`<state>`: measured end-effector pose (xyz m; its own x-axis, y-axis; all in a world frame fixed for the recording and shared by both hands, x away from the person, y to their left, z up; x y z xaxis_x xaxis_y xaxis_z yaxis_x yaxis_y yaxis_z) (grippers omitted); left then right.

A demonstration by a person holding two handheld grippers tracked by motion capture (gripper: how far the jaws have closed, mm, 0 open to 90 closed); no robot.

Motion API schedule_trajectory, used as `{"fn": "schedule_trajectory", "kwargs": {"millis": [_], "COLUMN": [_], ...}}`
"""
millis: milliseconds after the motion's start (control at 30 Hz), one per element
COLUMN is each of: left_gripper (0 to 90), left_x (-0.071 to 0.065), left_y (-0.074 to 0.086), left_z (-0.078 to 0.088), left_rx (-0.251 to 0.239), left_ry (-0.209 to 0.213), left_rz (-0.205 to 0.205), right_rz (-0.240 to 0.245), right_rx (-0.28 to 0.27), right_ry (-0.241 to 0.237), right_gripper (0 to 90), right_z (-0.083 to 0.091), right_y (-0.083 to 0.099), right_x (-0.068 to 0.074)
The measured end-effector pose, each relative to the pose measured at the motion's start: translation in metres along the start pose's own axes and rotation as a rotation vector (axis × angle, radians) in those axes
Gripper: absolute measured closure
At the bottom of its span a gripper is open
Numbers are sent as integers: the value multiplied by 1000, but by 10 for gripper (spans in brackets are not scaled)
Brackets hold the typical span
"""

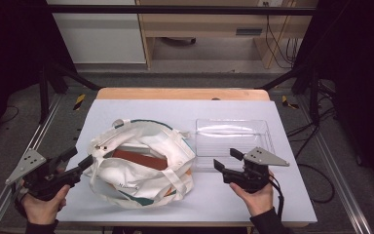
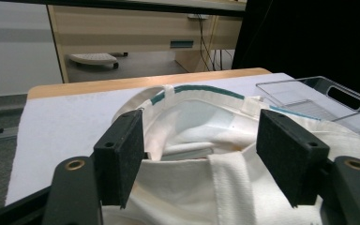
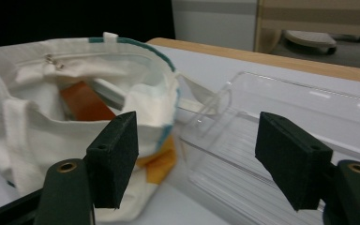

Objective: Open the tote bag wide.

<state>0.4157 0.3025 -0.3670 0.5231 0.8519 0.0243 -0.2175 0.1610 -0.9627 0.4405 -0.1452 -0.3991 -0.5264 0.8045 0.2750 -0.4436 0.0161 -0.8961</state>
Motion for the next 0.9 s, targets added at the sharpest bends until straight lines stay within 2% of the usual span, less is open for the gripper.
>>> {"fn": "schedule_trajectory", "kwargs": {"millis": [167,233,267,300,367,500,533,667,700,900], "left_gripper": [351,363,367,374,390,437,482,557,570,678], "left_x": [-13,-17,-17,-21,-24,-26,-27,-27,-27,-26], "left_y": [3,6,6,11,15,22,25,30,31,39], "left_z": [-4,-6,-6,-8,-9,-12,-13,-15,-15,-19], "left_rx": [39,60,60,80,96,121,136,151,160,186], "left_ry": [9,8,8,7,14,23,21,29,28,41], "left_rz": [-27,-39,-39,-44,-44,-43,-49,-44,-46,-34], "right_rz": [28,29,29,24,25,33,36,44,48,82], "right_rx": [9,11,11,22,30,48,62,73,85,137], "right_ry": [-65,-87,-87,-122,-140,-173,-197,-227,-245,-285], "right_gripper": [343,356,356,373,383,398,400,398,396,380], "right_z": [-12,-16,-16,-20,-24,-32,-38,-45,-51,-69], "right_y": [-6,-9,-9,-11,-12,-11,-11,-10,-8,4], "right_x": [23,32,32,42,50,62,71,82,91,112]}}
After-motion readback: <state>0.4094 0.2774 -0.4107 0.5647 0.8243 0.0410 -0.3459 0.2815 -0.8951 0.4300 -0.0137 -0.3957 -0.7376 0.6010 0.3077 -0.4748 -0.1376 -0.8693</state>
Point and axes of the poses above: each handheld gripper's, and its own axes: z roughly backward along the jaws, y roughly out of its underside, x roughly to its left, the point moved 5 cm from there along -z, roughly forward along the jaws, and after that the axes turned 9 degrees about -z, right-handed, at the moved point
